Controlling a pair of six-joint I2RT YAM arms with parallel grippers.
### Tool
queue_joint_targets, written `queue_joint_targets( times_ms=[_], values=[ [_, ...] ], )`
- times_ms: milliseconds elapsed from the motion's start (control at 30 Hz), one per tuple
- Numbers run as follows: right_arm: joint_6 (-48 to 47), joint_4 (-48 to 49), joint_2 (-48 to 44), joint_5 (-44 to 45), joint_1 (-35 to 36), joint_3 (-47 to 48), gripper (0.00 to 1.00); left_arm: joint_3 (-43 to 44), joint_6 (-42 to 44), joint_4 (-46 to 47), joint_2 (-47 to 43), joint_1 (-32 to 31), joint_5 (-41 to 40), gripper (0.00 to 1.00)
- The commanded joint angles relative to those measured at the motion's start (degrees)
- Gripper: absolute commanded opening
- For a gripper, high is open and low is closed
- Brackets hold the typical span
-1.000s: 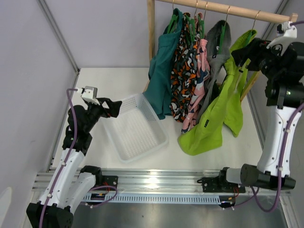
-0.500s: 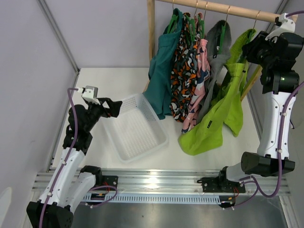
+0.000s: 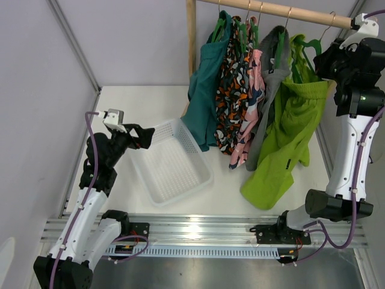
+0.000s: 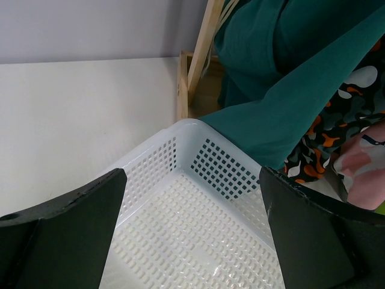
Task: Remove the shorts from the hanger
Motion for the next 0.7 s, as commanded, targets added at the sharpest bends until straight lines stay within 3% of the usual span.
queue_joint_targets(
  times_ms=[0, 300, 533, 667],
  values=[
    [-1.8, 3.5, -0.4, -3.6, -1.2, 6.6, 0.0, 2.3, 0.0, 2.9, -1.0, 0.3, 1.9, 0.99],
    [-5.2, 3.6, -3.3, -9.2, -3.9, 11.3, 0.0, 1.6, -0.3, 4.9, -1.7, 0.3, 5.4, 0.99],
    [-11.7, 0.1, -9.2, -11.2, -4.3, 3.6, 0.0, 1.7, -2.4, 6.3, -2.1, 0.3, 9.2, 0.99],
    [-18.4, -3.1, -16.8, -11.2, -6.1, -7.8, 0.0, 2.5, -5.5, 6.4, -1.0, 0.3, 10.4, 0.99]
  ],
)
